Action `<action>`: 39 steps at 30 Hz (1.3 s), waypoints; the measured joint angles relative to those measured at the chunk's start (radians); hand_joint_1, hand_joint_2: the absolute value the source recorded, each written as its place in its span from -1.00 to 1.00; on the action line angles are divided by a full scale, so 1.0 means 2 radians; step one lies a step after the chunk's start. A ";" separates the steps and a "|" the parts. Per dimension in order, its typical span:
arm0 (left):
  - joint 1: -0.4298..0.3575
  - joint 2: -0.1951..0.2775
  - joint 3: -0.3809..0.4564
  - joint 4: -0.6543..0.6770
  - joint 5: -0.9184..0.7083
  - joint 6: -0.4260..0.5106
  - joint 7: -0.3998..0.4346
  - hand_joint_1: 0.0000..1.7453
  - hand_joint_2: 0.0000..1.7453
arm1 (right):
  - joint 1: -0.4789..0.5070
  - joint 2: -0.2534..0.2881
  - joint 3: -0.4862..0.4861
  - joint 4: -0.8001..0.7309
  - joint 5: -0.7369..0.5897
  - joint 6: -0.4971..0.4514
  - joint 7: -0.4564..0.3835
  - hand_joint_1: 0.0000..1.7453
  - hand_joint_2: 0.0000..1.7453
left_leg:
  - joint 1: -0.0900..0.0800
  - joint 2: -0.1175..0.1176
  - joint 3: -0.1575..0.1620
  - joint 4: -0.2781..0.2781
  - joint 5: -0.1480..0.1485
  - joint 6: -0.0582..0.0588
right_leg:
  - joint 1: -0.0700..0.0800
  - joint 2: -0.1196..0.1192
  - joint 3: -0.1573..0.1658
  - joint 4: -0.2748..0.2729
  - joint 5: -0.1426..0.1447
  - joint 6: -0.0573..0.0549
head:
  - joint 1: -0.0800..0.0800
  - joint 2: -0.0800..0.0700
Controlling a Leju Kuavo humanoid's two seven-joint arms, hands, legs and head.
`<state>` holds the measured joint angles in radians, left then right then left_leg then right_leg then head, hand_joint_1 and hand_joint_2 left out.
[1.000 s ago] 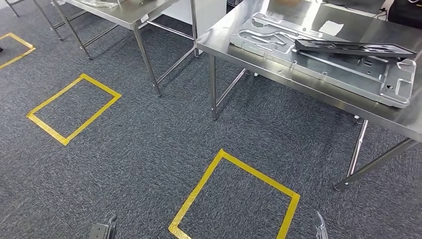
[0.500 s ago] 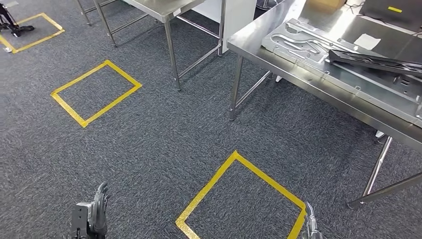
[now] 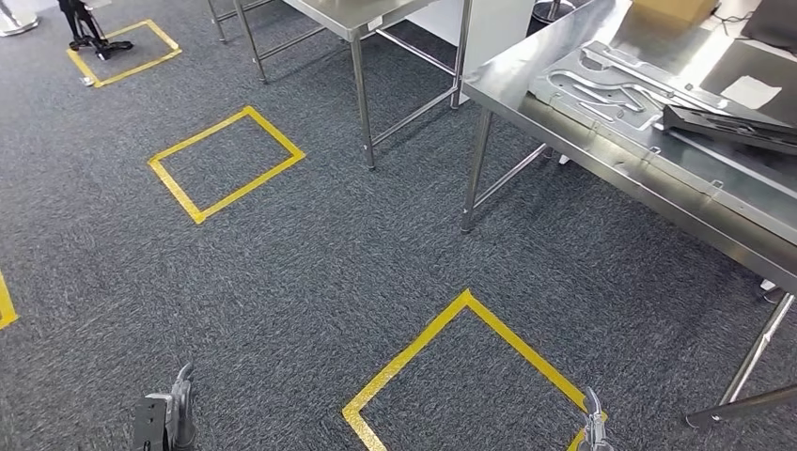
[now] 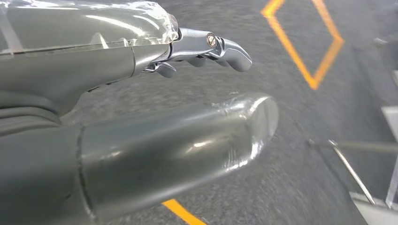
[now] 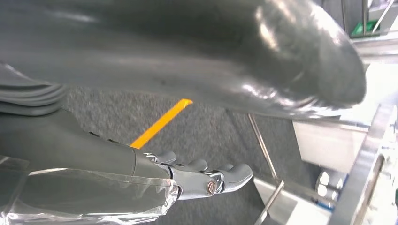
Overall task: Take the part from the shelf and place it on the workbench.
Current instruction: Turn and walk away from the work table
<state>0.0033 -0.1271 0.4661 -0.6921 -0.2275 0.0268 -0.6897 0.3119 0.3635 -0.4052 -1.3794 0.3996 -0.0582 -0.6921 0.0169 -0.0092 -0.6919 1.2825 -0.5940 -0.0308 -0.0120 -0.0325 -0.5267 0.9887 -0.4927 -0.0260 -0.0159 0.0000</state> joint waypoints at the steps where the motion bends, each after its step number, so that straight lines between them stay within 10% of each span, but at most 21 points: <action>1: -0.001 0.002 0.006 0.014 0.002 -0.006 0.000 -1.00 -1.00 | 0.001 0.000 0.000 0.001 -0.003 0.002 0.000 -1.00 -1.00 | 0.001 0.002 0.007 -0.011 0.010 -0.001 | 0.000 -0.005 0.000 0.001 -0.001 0.001 | 0.000 0.000; 5: -0.013 0.012 0.037 0.075 0.007 -0.019 0.000 -1.00 -1.00 | -0.001 0.000 -0.001 0.005 -0.003 0.014 0.001 -1.00 -1.00 | 0.000 0.026 0.066 -0.127 0.056 0.004 | 0.003 -0.020 0.001 0.008 -0.007 0.009 | 0.000 0.000; 10: -0.025 0.026 0.077 0.129 -0.006 -0.016 0.003 -1.00 -1.00 | -0.016 0.000 0.003 0.001 0.009 0.023 0.014 -1.00 -1.00 | -0.001 0.012 0.067 -0.137 0.062 0.020 | 0.002 -0.018 -0.002 0.020 -0.020 0.023 | 0.002 0.000; 15: -0.036 0.033 0.093 0.158 -0.023 -0.009 0.007 -1.00 -1.00 | -0.021 0.000 0.005 -0.001 0.026 0.024 0.019 -1.00 -1.00 | -0.003 -0.010 0.062 -0.139 0.068 0.029 | 0.000 0.013 -0.062 0.148 -0.080 0.025 | 0.005 0.000; 19: -0.037 0.033 0.104 0.171 -0.030 -0.013 0.003 -1.00 -1.00 | -0.024 0.000 0.005 -0.001 0.031 0.022 0.018 -1.00 -1.00 | -0.006 -0.031 0.062 -0.138 0.069 0.028 | 0.005 0.032 -0.018 0.053 -0.019 0.010 | 0.005 0.000; 22: -0.037 0.032 0.105 0.181 -0.051 -0.002 0.011 -1.00 -1.00 | -0.026 -0.001 0.005 -0.001 0.035 0.019 0.014 -1.00 -1.00 | -0.005 -0.044 0.059 -0.138 0.072 0.021 | 0.009 0.046 0.002 0.006 -0.008 0.001 | 0.006 0.000; 25: -0.033 0.034 0.104 0.190 -0.073 0.011 0.020 -1.00 -1.00 | -0.026 0.000 0.006 -0.001 0.037 0.016 0.009 -1.00 -1.00 | -0.004 -0.038 0.054 -0.132 0.069 0.013 | 0.007 0.032 0.007 -0.006 0.000 -0.003 | 0.006 0.000; 29: -0.033 0.036 0.103 0.197 -0.085 0.018 0.029 -1.00 -1.00 | -0.024 0.001 0.007 -0.001 0.037 0.015 0.008 -1.00 -1.00 | -0.002 -0.003 0.004 -0.026 0.014 0.002 | 0.005 0.007 0.010 -0.012 0.002 -0.007 | 0.002 0.000; 31: -0.031 0.036 0.103 0.201 -0.091 0.021 0.039 -1.00 -1.00 | -0.024 0.001 0.007 0.000 0.036 0.014 0.009 -1.00 -1.00 | 0.003 0.000 -0.004 -0.006 0.014 -0.004 | 0.004 -0.005 0.009 -0.009 0.000 -0.005 | 0.002 0.000; 34: -0.028 0.036 0.102 0.207 -0.102 0.024 0.056 -1.00 -1.00 | -0.024 0.001 0.007 0.003 0.036 0.011 0.009 -1.00 -1.00 | 0.009 0.018 0.044 -0.091 0.054 -0.011 | 0.002 -0.020 0.009 0.001 -0.009 0.004 | 0.001 0.000; 39: -0.022 0.035 0.102 0.215 -0.111 0.026 0.074 -1.00 -1.00 | -0.026 0.001 0.005 0.009 0.046 -0.003 0.011 -1.00 -1.00 | 0.005 0.017 0.059 -0.129 0.063 0.008 | 0.002 -0.032 0.011 0.008 -0.018 0.021 | 0.003 0.000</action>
<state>-0.0400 -0.0574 0.6699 -0.2616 -0.4489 0.0778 -0.5412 0.2604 0.3647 -0.3949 -1.3621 0.4920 -0.0637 -0.6700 0.0275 0.0245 -0.5729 1.0239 -0.4687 -0.0140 -0.0080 -0.0969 -0.5038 1.0057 -0.5288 0.0166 -0.0100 0.0000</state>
